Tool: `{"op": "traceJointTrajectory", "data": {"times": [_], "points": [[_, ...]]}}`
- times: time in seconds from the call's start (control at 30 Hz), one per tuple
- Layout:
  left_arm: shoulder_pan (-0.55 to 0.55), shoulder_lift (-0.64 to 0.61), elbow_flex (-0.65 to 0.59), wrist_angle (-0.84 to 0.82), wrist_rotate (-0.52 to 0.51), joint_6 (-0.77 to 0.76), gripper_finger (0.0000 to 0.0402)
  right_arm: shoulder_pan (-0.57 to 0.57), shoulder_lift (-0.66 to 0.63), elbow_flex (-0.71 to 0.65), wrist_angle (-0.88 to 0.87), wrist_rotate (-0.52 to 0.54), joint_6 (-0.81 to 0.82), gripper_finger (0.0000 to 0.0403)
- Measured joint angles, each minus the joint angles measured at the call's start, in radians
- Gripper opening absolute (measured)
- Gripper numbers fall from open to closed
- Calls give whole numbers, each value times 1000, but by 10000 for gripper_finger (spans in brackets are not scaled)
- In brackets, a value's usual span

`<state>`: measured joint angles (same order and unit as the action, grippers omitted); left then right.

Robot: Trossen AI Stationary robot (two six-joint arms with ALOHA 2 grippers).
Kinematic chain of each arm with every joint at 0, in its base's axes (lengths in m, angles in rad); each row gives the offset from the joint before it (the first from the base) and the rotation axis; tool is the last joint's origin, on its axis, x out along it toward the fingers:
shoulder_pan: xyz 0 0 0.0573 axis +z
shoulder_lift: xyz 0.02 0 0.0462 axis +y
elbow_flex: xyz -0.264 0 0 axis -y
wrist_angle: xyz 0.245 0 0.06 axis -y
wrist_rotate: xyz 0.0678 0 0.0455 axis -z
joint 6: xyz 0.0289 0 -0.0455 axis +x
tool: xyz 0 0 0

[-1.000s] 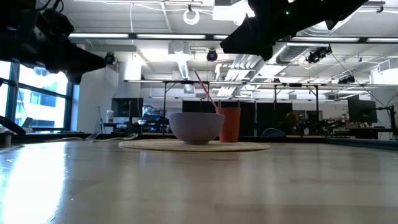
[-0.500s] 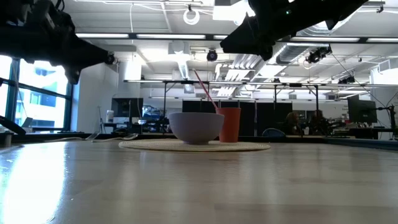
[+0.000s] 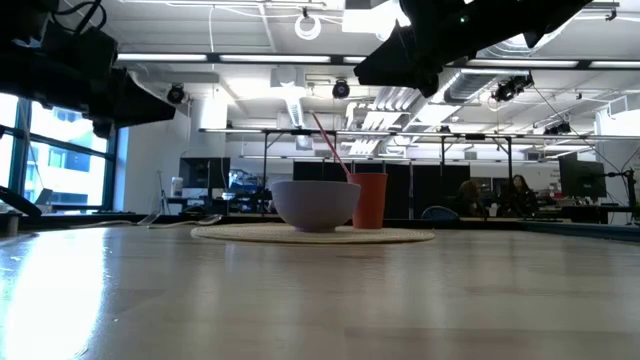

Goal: Pick & Place Utensil
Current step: Put the silver spoon in the purple bowl

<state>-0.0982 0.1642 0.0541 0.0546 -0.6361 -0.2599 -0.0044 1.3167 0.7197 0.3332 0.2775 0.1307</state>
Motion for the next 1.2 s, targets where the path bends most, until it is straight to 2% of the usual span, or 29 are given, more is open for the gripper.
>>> {"op": "traceJointTrajectory", "data": {"times": [0.13, 0.23, 0.53, 0.7, 0.87, 1.03, 1.2], "points": [[0, 49, -2, 5, -82, -11, 56, 0, 0, 0, 0, 0, 0, 117], [0, 112, -2, 9, -133, -74, 56, 0, 0, 0, 4, 0, 0, 119], [6, 318, -1, 132, -194, -160, 56, 0, 0, 0, 8, 0, 1, 119], [105, 400, 28, 112, -129, -210, 56, 0, 0, 0, 7, 0, 11, 117], [264, 478, 51, 107, -22, -226, 56, 0, 0, 0, 7, 0, 11, 119], [432, 548, 53, 111, 11, -209, 56, 0, 0, 0, 7, 0, 11, 117], [586, 629, 53, 132, 163, -197, 56, 0, 0, 0, 7, 0, 11, 119]]}}
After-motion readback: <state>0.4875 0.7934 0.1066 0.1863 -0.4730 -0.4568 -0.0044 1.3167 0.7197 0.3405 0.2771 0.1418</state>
